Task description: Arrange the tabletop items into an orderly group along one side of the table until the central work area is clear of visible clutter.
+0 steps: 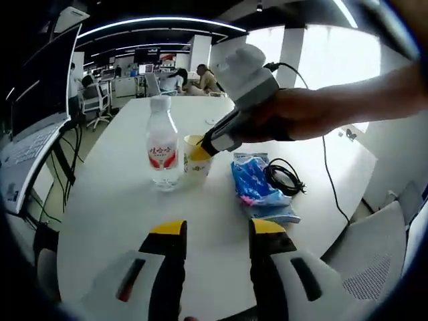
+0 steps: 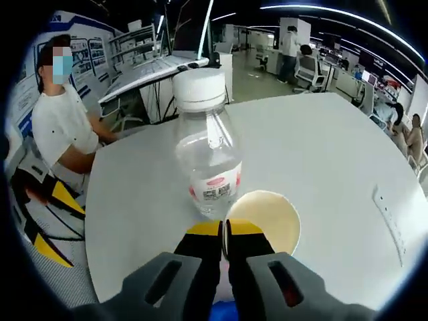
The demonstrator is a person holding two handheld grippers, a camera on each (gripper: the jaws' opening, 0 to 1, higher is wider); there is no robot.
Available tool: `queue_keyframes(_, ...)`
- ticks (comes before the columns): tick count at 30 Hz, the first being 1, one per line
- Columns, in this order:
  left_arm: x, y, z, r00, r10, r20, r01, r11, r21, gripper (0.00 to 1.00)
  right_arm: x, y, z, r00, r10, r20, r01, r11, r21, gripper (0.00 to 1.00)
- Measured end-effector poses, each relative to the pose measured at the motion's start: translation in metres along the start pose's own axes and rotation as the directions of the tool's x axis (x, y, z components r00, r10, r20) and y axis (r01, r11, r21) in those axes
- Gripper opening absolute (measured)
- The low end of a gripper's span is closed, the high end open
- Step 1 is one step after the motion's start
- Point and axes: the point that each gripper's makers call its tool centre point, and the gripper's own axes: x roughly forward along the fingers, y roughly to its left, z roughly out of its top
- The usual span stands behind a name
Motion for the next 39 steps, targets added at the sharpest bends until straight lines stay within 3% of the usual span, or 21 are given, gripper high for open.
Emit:
queue_keyframes(8,-0.003,-0.001,0.0,1.0,-0.002,0.006,0.002,1.0,-0.011,0.36,-0.003,0.008,0.001,1.0,-0.001,0.0,0.001,1.0,-0.004,0.0)
queue_keyframes(15,-0.004,-0.004,0.0,1.0,-0.007,0.007,0.007,1.0,-0.004,0.36,-0.008,0.014,-0.002,1.0,-0.007,-0.011,0.007,1.0,0.007,0.09)
queue_keyframes(29,-0.002,-0.009,0.001,1.0,-0.024,0.01,0.024,1.0,0.002,0.36,-0.002,-0.005,-0.009,0.999,-0.025,-0.02,0.025,1.0,0.0,0.14)
queue_keyframes(39,-0.004,-0.009,0.004,0.999,-0.029,0.017,0.029,1.0,0.003,0.36,-0.008,0.002,-0.014,0.998,-0.045,-0.042,0.043,0.999,-0.028,0.18)
